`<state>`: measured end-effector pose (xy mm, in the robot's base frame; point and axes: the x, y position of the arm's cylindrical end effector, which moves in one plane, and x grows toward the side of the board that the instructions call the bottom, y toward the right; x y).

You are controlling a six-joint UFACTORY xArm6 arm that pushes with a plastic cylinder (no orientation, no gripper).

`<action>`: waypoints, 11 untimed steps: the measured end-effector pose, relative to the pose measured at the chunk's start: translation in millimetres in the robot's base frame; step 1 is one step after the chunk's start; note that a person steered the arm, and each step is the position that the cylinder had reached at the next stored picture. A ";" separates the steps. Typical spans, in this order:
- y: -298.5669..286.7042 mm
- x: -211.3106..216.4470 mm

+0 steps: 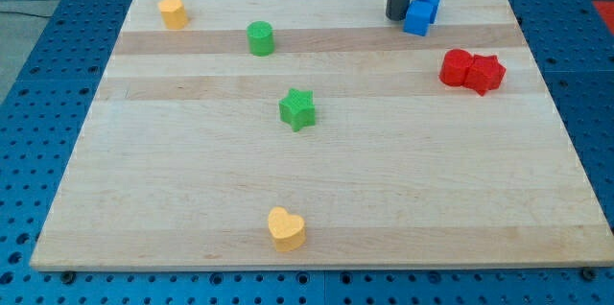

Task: Push the green blocks towards top left of the board

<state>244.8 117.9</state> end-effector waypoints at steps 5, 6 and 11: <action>-74.2 67.3; -147.0 98.4; -52.9 213.0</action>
<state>457.8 65.0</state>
